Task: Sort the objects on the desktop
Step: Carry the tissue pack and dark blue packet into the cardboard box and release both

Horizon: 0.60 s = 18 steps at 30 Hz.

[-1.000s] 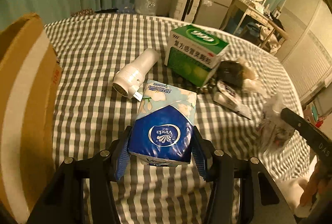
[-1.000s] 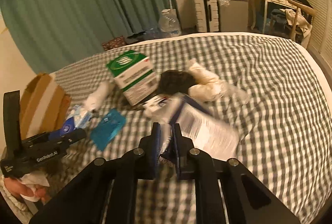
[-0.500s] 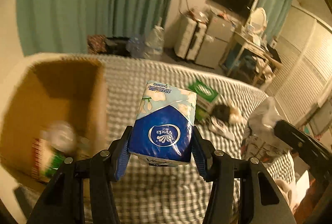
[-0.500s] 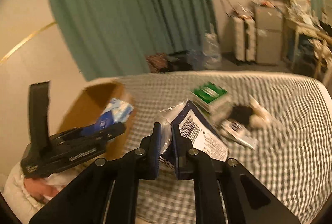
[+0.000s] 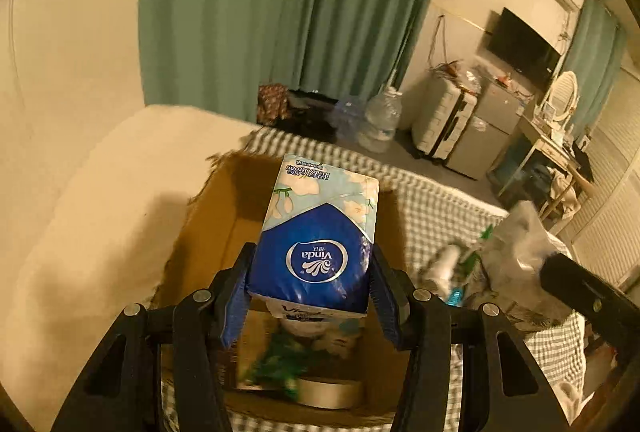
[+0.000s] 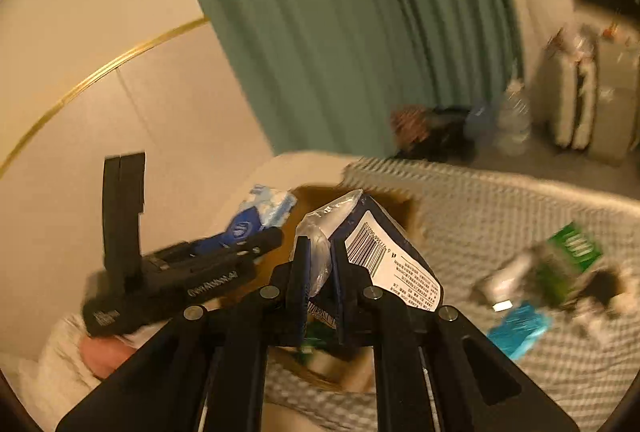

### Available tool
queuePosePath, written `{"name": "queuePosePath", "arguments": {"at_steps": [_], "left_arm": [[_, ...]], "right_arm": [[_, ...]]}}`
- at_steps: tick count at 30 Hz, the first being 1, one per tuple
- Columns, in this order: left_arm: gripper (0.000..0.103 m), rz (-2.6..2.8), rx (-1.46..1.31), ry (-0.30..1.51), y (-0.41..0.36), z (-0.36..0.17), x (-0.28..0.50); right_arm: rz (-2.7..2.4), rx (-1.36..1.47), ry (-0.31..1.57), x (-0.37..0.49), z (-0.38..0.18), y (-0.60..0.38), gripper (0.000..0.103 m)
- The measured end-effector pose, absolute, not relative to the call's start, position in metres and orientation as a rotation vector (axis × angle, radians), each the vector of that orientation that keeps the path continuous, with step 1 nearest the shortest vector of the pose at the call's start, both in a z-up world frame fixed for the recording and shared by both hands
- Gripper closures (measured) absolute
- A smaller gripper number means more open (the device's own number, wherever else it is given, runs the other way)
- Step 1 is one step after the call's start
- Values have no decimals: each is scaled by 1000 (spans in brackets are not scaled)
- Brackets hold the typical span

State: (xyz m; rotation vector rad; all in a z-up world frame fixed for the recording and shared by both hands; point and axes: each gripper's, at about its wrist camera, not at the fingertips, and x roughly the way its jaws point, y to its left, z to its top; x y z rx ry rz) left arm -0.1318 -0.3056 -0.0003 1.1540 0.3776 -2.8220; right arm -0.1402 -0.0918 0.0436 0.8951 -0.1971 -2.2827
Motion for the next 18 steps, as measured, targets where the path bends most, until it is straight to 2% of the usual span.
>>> {"name": "queuePosePath", "arguments": {"at_steps": [7,11,12,13,14,15,18], "left_arm": [[49,-2775,1263,348,-321,-55,-144],[39,-2780,1288,283,-318,-65,-150],[28,-2796,1284,273,-317,-65,-149],[20,-2808,1269,265,-318,-65,-146],[4,-2813,1245,251,-322,-64,-147],[0,-2803,1203,216,-321,-62,-144],[0,-2783,1186,151,-316,-63,-145]], "right_arm": [[-2248,988,-246,-194,11,-137,93],[-2259,994,-288,-223,11,-158,89],[-2263,1003,-302,-227,11,-160,77],[-2278,1009,-322,-231,11,-161,58],[-2296,1004,-334,-232,13,-161,50],[-2312,988,-337,-232,14,-160,46],[-2366,940,-325,-227,18,-151,46]]}}
